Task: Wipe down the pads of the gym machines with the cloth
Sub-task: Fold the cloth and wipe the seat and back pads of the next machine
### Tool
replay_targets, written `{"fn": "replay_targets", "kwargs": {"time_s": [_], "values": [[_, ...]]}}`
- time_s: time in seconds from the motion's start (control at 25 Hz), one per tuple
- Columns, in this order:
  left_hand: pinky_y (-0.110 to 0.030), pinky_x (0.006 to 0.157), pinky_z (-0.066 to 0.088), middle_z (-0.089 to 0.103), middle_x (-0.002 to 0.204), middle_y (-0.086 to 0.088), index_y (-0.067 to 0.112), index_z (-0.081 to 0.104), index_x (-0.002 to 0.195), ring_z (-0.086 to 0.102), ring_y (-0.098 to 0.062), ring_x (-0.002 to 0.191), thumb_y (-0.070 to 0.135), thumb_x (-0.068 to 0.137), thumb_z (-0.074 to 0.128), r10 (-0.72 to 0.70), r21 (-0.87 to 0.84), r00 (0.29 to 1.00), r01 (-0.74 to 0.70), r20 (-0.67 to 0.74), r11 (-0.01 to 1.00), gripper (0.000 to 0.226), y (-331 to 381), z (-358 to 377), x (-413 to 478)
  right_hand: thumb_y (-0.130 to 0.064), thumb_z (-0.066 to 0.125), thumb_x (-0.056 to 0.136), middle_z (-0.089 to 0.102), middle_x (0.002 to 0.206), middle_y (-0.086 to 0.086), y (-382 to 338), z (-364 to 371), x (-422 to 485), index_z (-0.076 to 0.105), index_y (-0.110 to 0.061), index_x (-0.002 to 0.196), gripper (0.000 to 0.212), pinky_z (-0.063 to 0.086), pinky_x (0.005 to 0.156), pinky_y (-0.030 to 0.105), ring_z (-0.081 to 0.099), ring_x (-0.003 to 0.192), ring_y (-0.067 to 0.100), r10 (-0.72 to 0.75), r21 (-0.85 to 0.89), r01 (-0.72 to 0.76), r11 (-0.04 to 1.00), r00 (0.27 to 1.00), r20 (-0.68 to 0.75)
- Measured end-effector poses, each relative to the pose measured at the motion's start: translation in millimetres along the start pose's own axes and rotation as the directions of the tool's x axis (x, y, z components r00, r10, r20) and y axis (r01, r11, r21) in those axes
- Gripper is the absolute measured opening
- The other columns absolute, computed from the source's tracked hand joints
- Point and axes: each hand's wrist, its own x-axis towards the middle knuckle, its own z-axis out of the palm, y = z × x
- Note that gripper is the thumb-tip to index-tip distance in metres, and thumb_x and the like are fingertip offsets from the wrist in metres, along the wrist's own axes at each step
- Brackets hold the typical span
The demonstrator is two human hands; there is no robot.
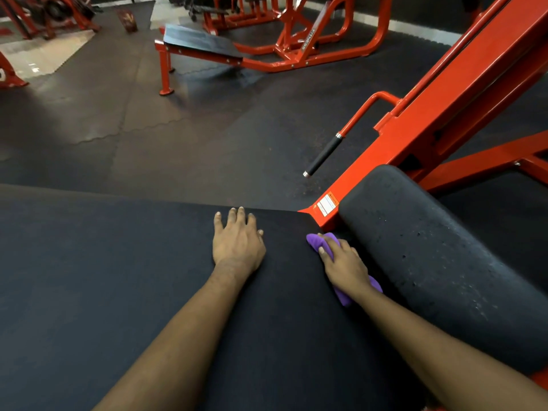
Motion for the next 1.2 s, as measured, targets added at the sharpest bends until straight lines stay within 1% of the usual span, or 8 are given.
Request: {"fn": "replay_targets", "kwargs": {"time_s": [0.2, 0.36, 0.48, 0.6, 0.76, 0.88, 1.0, 1.2], "values": [[-0.051, 0.124, 0.006, 0.017, 0.165, -0.017, 0.006, 0.023, 0.155, 0.01, -0.031, 0.154, 0.032, 0.107, 0.021, -0.008, 0.033, 1.0, 0.008, -0.016, 0.999, 0.054, 5, 15, 4, -0.051, 0.033, 0.105, 0.045, 0.148, 0.006, -49, 10, 94, 0.04, -0.034, 0.148, 0.047, 0.04, 0.106, 0.05, 0.043, 0.134, 0.036, 0.052, 0.003, -0.052, 0.999, 0.998, 0.032], [-0.051, 0.124, 0.007, 0.018, 0.164, -0.018, 0.007, 0.024, 0.154, 0.011, -0.032, 0.154, 0.031, 0.107, 0.021, -0.017, 0.058, 1.0, 0.017, 0.001, 0.998, 0.053, 5, 13, 5, -0.05, 0.037, 0.104, 0.054, 0.136, 0.002, -74, 14, 101, 0.048, -0.035, 0.144, 0.044, 0.044, 0.099, 0.047, 0.05, 0.125, 0.031, -0.118, -0.021, 0.118, 0.993, 0.993, 0.009], [-0.051, 0.124, 0.007, 0.02, 0.164, -0.017, 0.007, 0.025, 0.153, 0.012, -0.031, 0.153, 0.031, 0.107, 0.022, -0.017, 0.069, 0.999, 0.015, 0.029, 0.997, 0.053, 6, 9, 3, -0.053, 0.04, 0.103, 0.053, 0.143, -0.005, -66, 11, 53, 0.046, -0.043, 0.146, 0.044, 0.041, 0.099, 0.043, 0.046, 0.132, 0.022, -0.242, 0.028, 0.243, 0.97, 0.97, -0.024], [-0.048, 0.125, 0.006, 0.019, 0.165, -0.014, 0.006, 0.024, 0.155, 0.01, -0.029, 0.154, 0.033, 0.107, 0.025, 0.0, 0.02, 0.998, -0.001, 0.056, 1.0, 0.055, 5, 4, 0, -0.055, 0.041, 0.103, 0.044, 0.153, -0.012, -37, 0, -11, 0.041, -0.05, 0.148, 0.046, 0.039, 0.104, 0.043, 0.038, 0.141, 0.013, -0.261, 0.041, 0.262, 0.964, 0.965, -0.02], [-0.044, 0.126, 0.005, 0.014, 0.167, -0.01, 0.007, 0.022, 0.157, 0.006, -0.026, 0.155, 0.033, 0.106, 0.03, 0.03, -0.055, 0.995, -0.025, 0.1, 0.998, 0.058, 11, -4, -32, -0.059, 0.039, 0.099, 0.049, 0.147, -0.016, 34, -10, -85, 0.045, -0.048, 0.146, 0.048, 0.045, 0.102, 0.045, 0.045, 0.134, 0.015, -0.137, 0.073, 0.138, 0.988, 0.99, -0.03], [-0.043, 0.126, 0.005, 0.013, 0.167, -0.009, 0.008, 0.023, 0.157, 0.005, -0.026, 0.155, 0.033, 0.106, 0.032, 0.066, -0.075, 0.989, -0.056, 0.134, 0.996, 0.057, 19, -12, -72, -0.055, 0.043, 0.1, 0.056, 0.14, -0.006, 62, -16, -120, 0.052, -0.042, 0.142, 0.045, 0.047, 0.099, 0.041, 0.053, 0.127, 0.024, 0.018, 0.115, -0.016, 0.993, 1.0, -0.018], [-0.041, 0.126, 0.006, 0.014, 0.167, -0.009, 0.009, 0.027, 0.155, 0.007, -0.024, 0.155, 0.03, 0.106, 0.031, 0.107, -0.08, 0.983, -0.096, 0.146, 0.992, 0.053, 18, -22, -113, -0.053, 0.042, 0.102, 0.058, 0.137, -0.002, 46, -20, -151, 0.052, -0.035, 0.143, 0.046, 0.048, 0.095, 0.043, 0.053, 0.125, 0.027, 0.091, -0.033, -0.093, 0.995, 0.995, -0.044], [-0.039, 0.125, 0.009, 0.02, 0.166, -0.007, 0.011, 0.034, 0.152, 0.013, -0.022, 0.154, 0.025, 0.106, 0.032, 0.165, -0.067, 0.978, -0.157, 0.129, 0.985, 0.049, -3, -41, -187, -0.065, 0.026, 0.096, 0.059, 0.136, -0.01, -49, -15, -235, 0.052, -0.041, 0.141, 0.057, 0.047, 0.092, 0.044, 0.053, 0.123, 0.023, -0.167, -0.072, 0.157, 0.985, 0.974, -0.15]]}}
